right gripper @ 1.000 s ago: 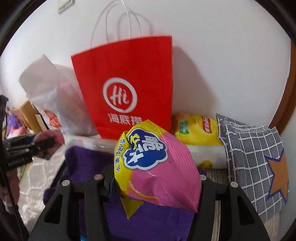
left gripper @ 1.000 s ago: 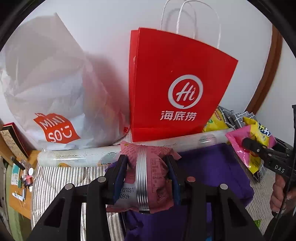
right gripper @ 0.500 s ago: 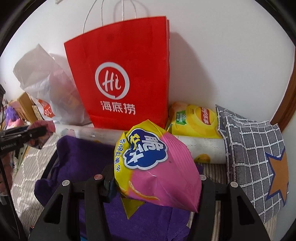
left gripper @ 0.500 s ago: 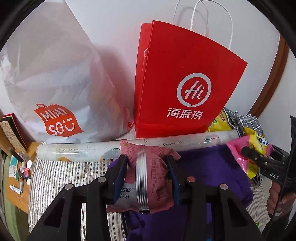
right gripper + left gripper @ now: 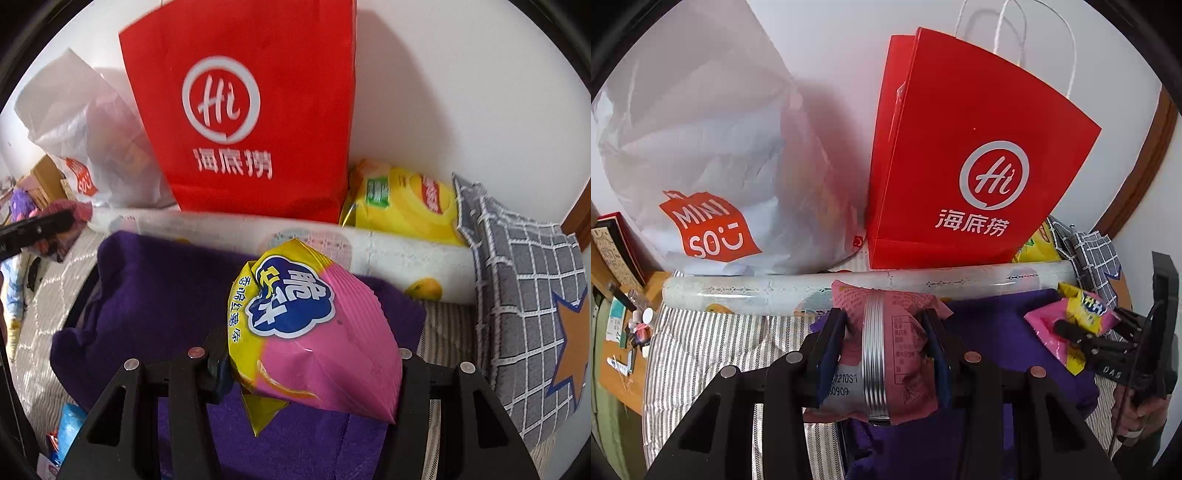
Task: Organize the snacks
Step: 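Carry both held snacks up toward the purple towel by the red bag, then open right tool dropping chip bag on towel while left tool releases pink packet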
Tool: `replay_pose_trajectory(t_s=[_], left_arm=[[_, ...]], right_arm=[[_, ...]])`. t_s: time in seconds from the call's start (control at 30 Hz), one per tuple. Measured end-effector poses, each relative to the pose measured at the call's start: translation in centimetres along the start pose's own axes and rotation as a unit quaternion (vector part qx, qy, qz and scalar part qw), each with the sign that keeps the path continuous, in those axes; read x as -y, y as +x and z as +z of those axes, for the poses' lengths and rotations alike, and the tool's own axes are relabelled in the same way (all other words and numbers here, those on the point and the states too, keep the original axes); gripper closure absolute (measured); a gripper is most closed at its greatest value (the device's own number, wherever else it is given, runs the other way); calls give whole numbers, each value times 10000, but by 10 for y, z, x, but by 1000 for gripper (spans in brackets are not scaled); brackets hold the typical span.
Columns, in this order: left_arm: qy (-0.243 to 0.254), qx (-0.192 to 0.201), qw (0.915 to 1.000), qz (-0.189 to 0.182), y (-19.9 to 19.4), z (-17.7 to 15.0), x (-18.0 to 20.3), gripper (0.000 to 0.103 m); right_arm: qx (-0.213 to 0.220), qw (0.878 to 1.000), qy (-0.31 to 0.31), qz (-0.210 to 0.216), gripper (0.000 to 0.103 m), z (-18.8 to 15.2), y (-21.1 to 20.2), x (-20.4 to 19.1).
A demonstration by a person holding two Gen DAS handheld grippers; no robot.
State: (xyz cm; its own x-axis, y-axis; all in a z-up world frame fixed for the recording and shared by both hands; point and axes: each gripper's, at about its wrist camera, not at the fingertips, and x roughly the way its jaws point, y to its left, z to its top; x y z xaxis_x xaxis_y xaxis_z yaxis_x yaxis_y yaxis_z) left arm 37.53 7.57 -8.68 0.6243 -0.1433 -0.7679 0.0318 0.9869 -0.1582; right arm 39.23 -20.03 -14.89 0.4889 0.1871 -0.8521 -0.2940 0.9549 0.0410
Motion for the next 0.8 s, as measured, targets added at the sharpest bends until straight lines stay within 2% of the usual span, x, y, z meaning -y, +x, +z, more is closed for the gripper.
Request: replay_pose_trajectory(t_s=[0.47, 0.53, 0.63, 0.7, 0.8], left_arm=[[-62, -250, 9996, 83, 17, -5, 2, 62], [-37, -273, 9996, 86, 20, -6, 4, 62], [-17, -306, 9995, 83, 22, -7, 5, 62], [5, -335, 9994, 95, 23, -8, 6, 62], [34, -369, 9992, 124, 26, -9, 8, 62]], right_arm=[[-525, 9983, -260, -22, 47, -9, 26, -9], [-489, 9983, -327, -24, 45, -10, 26, -11], [-414, 9984, -377, -80, 37, -9, 21, -13], [-304, 9987, -411, -75, 27, -9, 15, -14], [-245, 9986, -417, -189, 24, -7, 7, -12]])
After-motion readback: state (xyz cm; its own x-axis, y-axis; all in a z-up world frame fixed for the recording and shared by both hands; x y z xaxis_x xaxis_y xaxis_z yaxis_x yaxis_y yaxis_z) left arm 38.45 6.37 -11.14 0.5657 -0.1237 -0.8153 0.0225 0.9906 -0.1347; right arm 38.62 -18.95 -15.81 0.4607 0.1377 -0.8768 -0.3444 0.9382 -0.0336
